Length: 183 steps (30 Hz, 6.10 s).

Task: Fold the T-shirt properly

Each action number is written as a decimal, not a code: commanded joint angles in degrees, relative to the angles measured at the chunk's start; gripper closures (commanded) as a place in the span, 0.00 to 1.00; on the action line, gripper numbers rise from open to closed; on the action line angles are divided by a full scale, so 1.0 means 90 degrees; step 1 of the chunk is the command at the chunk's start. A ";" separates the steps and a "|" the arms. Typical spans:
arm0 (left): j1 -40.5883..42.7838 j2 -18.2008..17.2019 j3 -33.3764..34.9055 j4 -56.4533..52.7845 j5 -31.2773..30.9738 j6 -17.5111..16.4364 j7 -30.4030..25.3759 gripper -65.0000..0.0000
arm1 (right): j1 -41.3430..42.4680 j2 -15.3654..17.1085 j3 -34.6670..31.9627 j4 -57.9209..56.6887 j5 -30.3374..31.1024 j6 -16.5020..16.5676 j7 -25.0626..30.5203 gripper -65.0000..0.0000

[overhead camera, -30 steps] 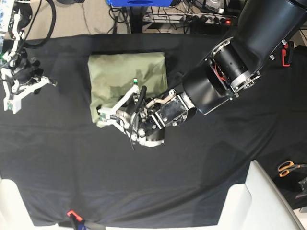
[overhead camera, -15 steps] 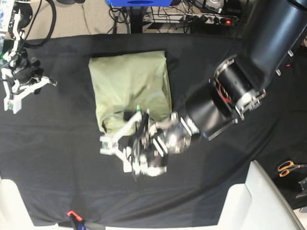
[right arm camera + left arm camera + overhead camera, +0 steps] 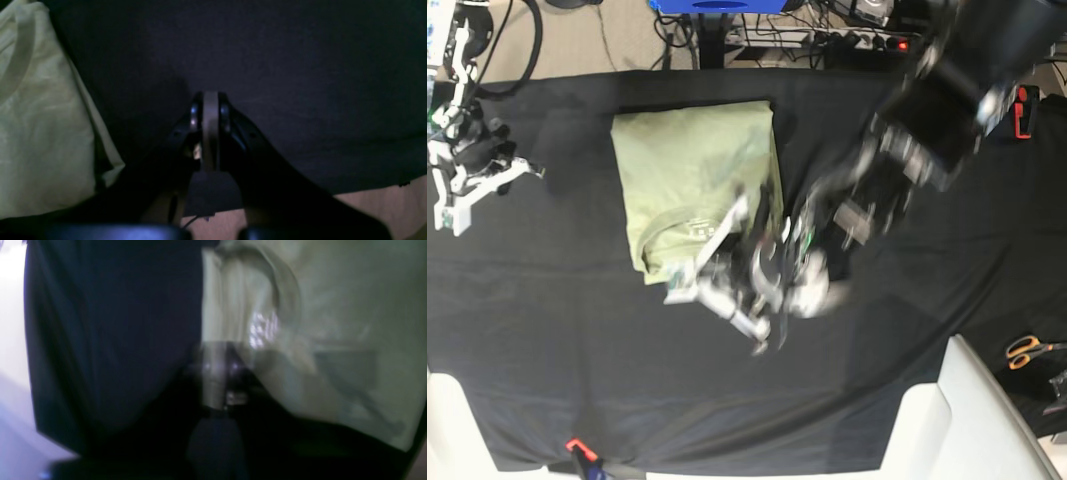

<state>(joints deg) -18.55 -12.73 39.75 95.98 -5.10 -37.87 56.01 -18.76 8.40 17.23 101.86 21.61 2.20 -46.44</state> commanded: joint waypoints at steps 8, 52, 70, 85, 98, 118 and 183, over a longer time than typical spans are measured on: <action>0.1225 -0.0241 -0.0338 0.0436 -0.0053 0.0012 -0.0172 1.00 | 0.0048 0.0097 0.0044 0.0105 0.0007 0.0005 0.0144 1.00; -0.0279 0.0540 -0.0397 -0.3481 0.1646 0.0334 -0.2008 1.00 | 0.1152 0.0136 -0.5163 0.0652 0.0681 0.0630 -0.2064 1.00; -0.0650 0.0423 -0.0397 -0.4067 0.1627 0.0540 -0.2028 1.00 | 0.1748 -0.0372 -0.5925 -0.1917 0.0720 0.0679 -0.1116 1.00; -0.0611 0.0404 -0.0856 -0.2855 0.1656 0.0540 -0.1500 1.00 | 0.1865 -0.0431 -0.5905 -0.0989 0.0720 0.0669 -0.1820 1.00; -0.0220 0.0765 -0.0914 -0.3705 0.1666 0.0540 -0.1989 1.00 | 0.1914 -0.0567 -0.5895 -0.1321 0.0720 0.0669 -0.1615 1.00; -0.0963 0.0785 -0.0924 -0.4760 0.1666 0.0540 -0.2458 1.00 | 0.2598 -0.1144 -0.5915 -0.3216 0.0720 0.0669 -0.0990 1.00; 0.2837 0.0404 -0.3933 0.1013 0.1656 0.0530 -0.0758 1.00 | 0.0332 0.0478 -0.0464 0.0858 0.0681 0.0650 -0.1146 1.00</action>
<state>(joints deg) 7.44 -8.93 4.36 104.22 9.96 -33.19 49.89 -15.64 12.08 12.73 108.75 28.08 7.99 -56.53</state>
